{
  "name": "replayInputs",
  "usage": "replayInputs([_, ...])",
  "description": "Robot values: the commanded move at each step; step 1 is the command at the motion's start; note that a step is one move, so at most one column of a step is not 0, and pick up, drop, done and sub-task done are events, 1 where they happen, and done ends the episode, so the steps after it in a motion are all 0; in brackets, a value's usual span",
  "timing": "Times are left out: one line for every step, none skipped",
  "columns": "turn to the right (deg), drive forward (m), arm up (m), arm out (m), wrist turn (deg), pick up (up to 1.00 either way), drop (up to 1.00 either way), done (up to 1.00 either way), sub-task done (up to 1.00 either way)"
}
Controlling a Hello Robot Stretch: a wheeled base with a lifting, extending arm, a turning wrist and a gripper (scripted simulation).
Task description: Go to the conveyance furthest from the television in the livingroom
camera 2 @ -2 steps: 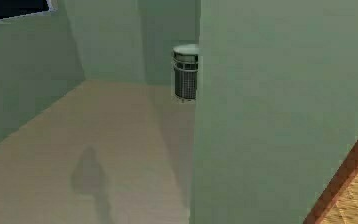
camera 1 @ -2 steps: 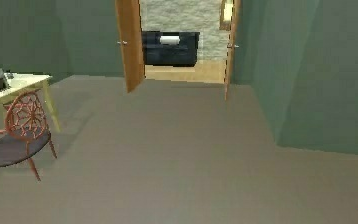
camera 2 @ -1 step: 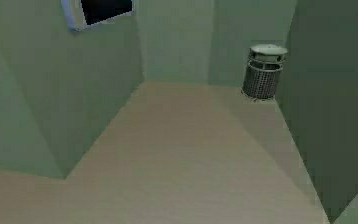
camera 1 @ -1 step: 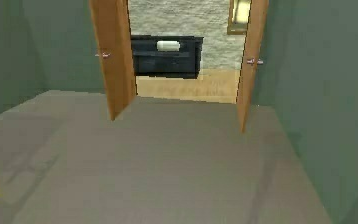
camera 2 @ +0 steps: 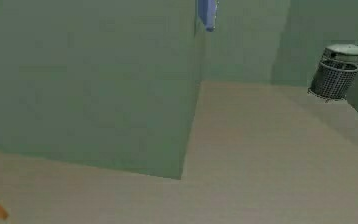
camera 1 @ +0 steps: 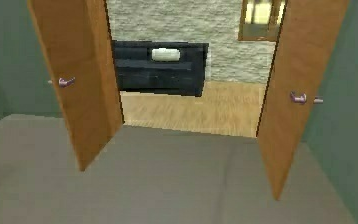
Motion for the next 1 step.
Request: replayInputs([0.0,1.00,0.00,0.00,0.0,0.00,0.00,0.00,0.00])
